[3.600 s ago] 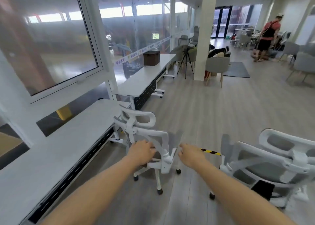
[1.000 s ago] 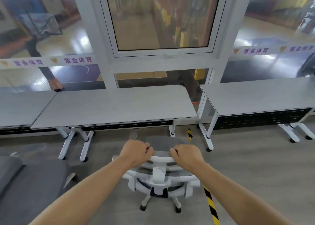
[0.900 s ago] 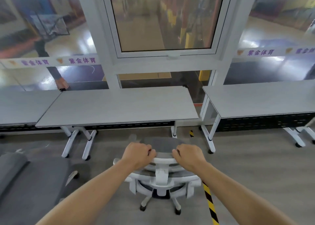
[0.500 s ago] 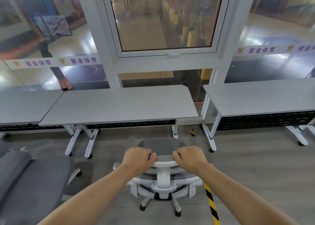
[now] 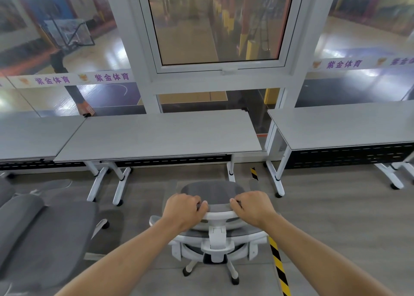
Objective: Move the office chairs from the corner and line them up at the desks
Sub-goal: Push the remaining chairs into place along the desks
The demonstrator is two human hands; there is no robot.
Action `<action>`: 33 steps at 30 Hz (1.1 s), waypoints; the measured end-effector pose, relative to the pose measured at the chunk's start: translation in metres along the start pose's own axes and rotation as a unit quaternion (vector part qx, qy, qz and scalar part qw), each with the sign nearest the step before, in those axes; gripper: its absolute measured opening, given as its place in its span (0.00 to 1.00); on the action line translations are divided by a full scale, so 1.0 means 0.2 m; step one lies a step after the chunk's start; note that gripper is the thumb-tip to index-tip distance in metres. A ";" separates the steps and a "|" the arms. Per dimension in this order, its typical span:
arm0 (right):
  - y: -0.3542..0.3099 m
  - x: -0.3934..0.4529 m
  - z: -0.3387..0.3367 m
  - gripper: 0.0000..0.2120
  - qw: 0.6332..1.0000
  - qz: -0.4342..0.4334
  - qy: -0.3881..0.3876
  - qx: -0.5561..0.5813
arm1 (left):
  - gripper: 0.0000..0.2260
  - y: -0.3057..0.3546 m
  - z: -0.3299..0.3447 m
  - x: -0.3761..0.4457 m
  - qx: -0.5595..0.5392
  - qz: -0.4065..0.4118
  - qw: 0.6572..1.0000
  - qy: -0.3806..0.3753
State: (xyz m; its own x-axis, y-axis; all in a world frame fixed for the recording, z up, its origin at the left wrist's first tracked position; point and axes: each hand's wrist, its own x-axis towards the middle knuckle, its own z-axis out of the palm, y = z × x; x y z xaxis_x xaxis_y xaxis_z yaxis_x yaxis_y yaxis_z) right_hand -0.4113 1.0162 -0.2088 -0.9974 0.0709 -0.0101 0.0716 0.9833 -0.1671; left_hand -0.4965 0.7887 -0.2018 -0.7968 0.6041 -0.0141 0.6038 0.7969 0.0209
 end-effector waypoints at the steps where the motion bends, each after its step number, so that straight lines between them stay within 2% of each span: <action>1: 0.00 0.00 0.00 0.24 1.000 0.001 -0.001 0.001 | 0.24 0.00 0.00 0.00 -0.002 -0.002 1.000 0.000; 33: 0.07 0.19 -0.05 0.24 0.999 0.006 -0.033 0.010 | 0.23 -0.01 -0.05 0.17 -0.032 -0.039 0.998 -0.033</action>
State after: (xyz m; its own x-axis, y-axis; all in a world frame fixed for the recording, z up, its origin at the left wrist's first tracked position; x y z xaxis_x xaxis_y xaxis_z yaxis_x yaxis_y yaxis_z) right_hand -0.4486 1.0335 -0.2017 -0.9944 0.0713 -0.0776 0.0847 0.9789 -0.1862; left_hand -0.5251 0.8088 -0.1916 -0.8370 0.5406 -0.0847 0.5350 0.8410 0.0808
